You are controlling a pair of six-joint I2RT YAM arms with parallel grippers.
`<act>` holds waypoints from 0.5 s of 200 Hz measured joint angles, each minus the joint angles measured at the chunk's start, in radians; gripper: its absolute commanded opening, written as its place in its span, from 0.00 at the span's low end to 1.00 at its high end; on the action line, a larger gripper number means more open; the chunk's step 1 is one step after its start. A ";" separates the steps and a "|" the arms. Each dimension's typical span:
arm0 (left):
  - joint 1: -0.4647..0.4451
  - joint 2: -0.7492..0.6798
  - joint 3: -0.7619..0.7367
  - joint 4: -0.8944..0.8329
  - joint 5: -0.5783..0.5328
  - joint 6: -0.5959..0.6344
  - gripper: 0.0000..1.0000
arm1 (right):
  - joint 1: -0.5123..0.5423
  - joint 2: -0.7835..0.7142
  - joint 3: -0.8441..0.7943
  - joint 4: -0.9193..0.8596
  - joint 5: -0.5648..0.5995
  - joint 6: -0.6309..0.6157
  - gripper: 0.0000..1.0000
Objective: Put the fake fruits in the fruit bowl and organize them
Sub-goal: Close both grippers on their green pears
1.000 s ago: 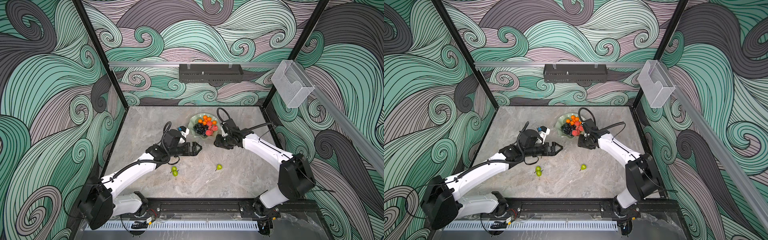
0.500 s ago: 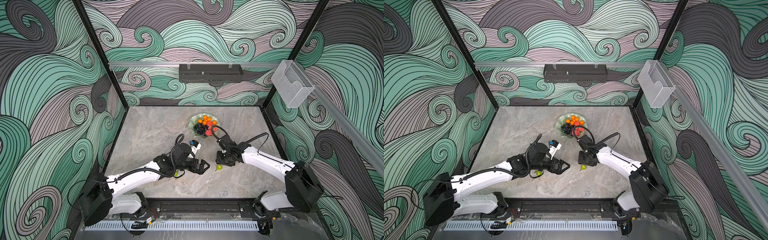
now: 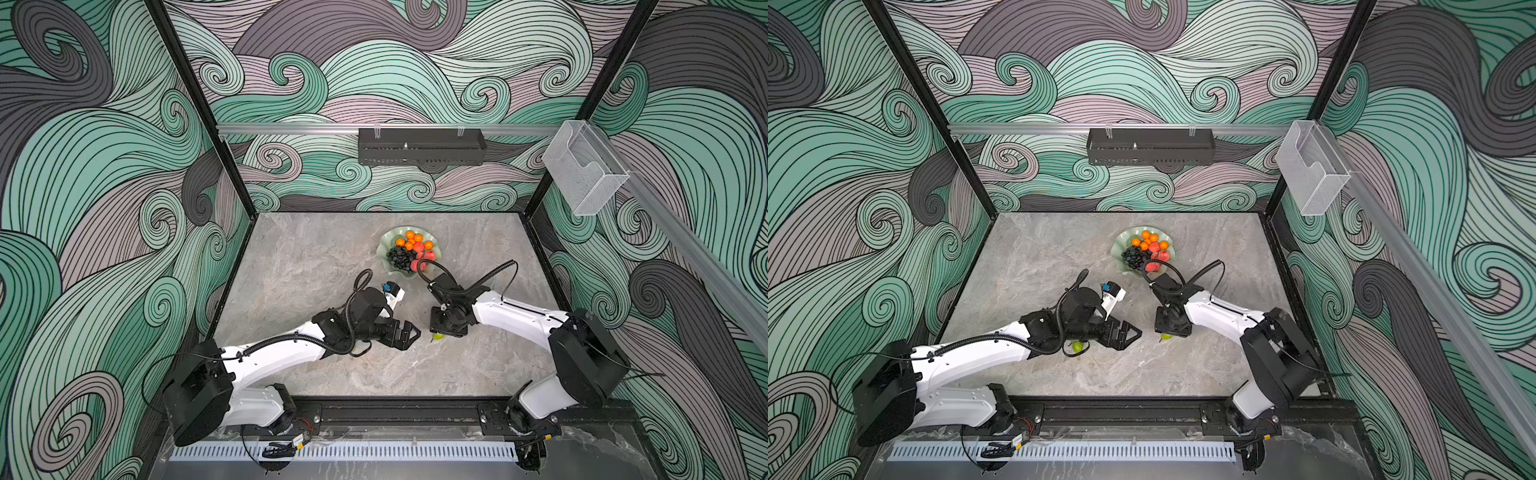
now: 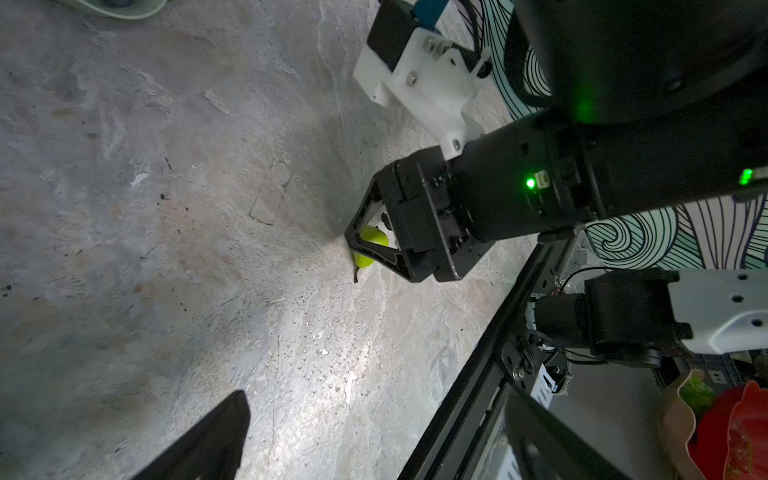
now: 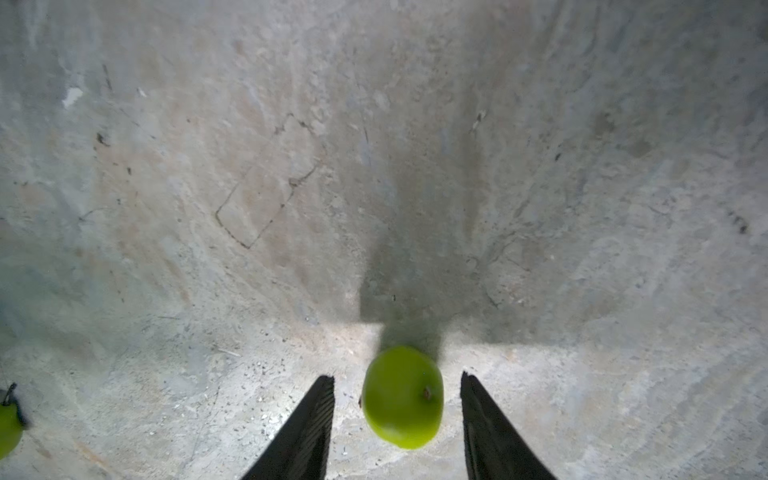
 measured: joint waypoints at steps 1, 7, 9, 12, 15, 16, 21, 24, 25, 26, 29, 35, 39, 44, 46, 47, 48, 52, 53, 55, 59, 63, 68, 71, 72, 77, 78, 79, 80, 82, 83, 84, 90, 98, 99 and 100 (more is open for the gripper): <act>0.000 0.000 0.000 0.000 0.000 0.000 0.98 | 0.000 0.001 0.000 -0.001 0.000 0.000 0.51; 0.000 0.000 0.002 0.000 0.000 0.002 0.98 | 0.000 0.005 0.002 -0.002 0.002 0.000 0.51; 0.000 0.000 0.003 -0.001 0.000 0.002 0.98 | 0.000 0.006 0.002 -0.003 0.002 0.000 0.51; 0.000 0.000 0.004 -0.001 0.000 0.003 0.98 | 0.000 0.008 0.003 -0.003 0.003 0.000 0.50; 0.000 0.000 0.005 -0.002 0.000 0.003 0.98 | 0.000 0.010 0.005 -0.005 0.003 0.000 0.50; 0.000 0.000 0.005 -0.001 0.000 0.003 0.98 | 0.000 0.010 0.005 -0.005 0.003 0.000 0.50; 0.000 0.000 0.008 -0.001 0.000 0.004 0.98 | 0.000 0.014 0.007 -0.006 0.004 -0.001 0.50; 0.000 0.000 0.010 -0.001 0.000 0.005 0.98 | 0.000 0.015 0.008 -0.007 0.005 -0.001 0.50; 0.000 0.000 0.010 -0.001 0.000 0.005 0.98 | 0.000 0.016 0.009 -0.007 0.005 -0.001 0.50; 0.000 0.000 0.010 -0.001 0.000 0.005 0.98 | 0.000 0.016 0.009 -0.007 0.005 -0.001 0.50; 0.000 0.000 0.011 0.000 0.000 0.006 0.98 | 0.000 0.018 0.010 -0.008 0.005 -0.001 0.49; 0.000 0.000 0.012 0.000 0.000 0.006 0.98 | 0.000 0.021 0.013 -0.010 0.005 -0.002 0.49; 0.000 0.000 0.012 0.000 0.000 0.006 0.98 | 0.002 0.024 0.015 -0.010 0.005 -0.003 0.49; 0.000 0.000 0.012 0.000 -0.001 0.006 0.98 | 0.003 0.028 0.018 -0.012 0.005 -0.004 0.49; 0.000 0.000 0.012 -0.001 -0.001 0.006 0.98 | 0.003 0.030 0.018 -0.012 0.005 -0.004 0.49; 0.000 0.000 0.012 -0.001 -0.002 0.006 0.98 | 0.003 0.032 0.019 -0.013 0.005 -0.004 0.49; 0.000 0.000 0.012 -0.001 -0.002 0.006 0.98 | 0.003 0.033 0.020 -0.013 0.005 -0.004 0.49; 0.000 0.000 0.012 -0.001 -0.002 0.006 0.98 | 0.004 0.036 0.022 -0.013 0.004 -0.005 0.48; 0.000 0.000 0.012 -0.001 -0.002 0.006 0.98 | 0.004 0.037 0.023 -0.013 0.004 -0.005 0.48; 0.000 0.000 0.012 -0.001 -0.003 0.006 0.98 | 0.005 0.040 0.023 -0.014 0.005 -0.005 0.48; 0.000 0.000 0.012 0.000 -0.003 0.006 0.98 | 0.005 0.045 0.026 -0.016 0.004 -0.008 0.48; 0.000 0.000 0.012 0.000 -0.003 0.006 0.98 | 0.006 0.050 0.029 -0.018 0.005 -0.008 0.48; 0.000 0.000 0.012 -0.001 -0.003 0.006 0.98 | 0.008 0.056 0.032 -0.019 0.004 -0.010 0.48; 0.000 0.000 0.012 -0.001 -0.003 0.006 0.98 | 0.009 0.059 0.034 -0.021 0.005 -0.010 0.48; 0.000 0.000 0.012 -0.001 -0.003 0.006 0.98 | 0.009 0.060 0.035 -0.021 0.004 -0.011 0.48; 0.000 0.000 0.012 -0.001 -0.003 0.006 0.98 | 0.010 0.065 0.037 -0.021 0.004 -0.011 0.48; 0.000 0.000 0.012 0.000 -0.003 0.006 0.98 | 0.010 0.065 0.037 -0.021 0.004 -0.012 0.48; 0.000 0.000 0.012 0.000 -0.003 0.006 0.98 | 0.011 0.066 0.038 -0.021 0.004 -0.012 0.48; 0.000 0.000 0.012 0.000 -0.003 0.006 0.98 | 0.011 0.067 0.038 -0.021 0.004 -0.012 0.48; 0.000 0.000 0.012 0.000 -0.003 0.006 0.98 | 0.011 0.068 0.039 -0.021 0.004 -0.012 0.48; 0.000 0.000 0.012 0.000 -0.003 0.006 0.98 | 0.011 0.069 0.039 -0.021 0.004 -0.012 0.48; 0.000 0.000 0.012 0.000 -0.003 0.006 0.98 | 0.011 0.069 0.039 -0.022 0.004 -0.012 0.48; 0.000 0.000 0.012 -0.001 -0.003 0.006 0.98 | 0.013 0.072 0.040 -0.024 0.004 -0.013 0.48; 0.000 0.000 0.012 -0.001 -0.004 0.006 0.98 | 0.015 0.076 0.042 -0.028 0.004 -0.013 0.48; 0.000 0.000 0.012 0.000 -0.004 0.006 0.98 | 0.015 0.076 0.042 -0.028 0.004 -0.013 0.48; 0.000 0.000 0.012 0.000 -0.004 0.006 0.98 | 0.015 0.077 0.042 -0.028 0.004 -0.013 0.48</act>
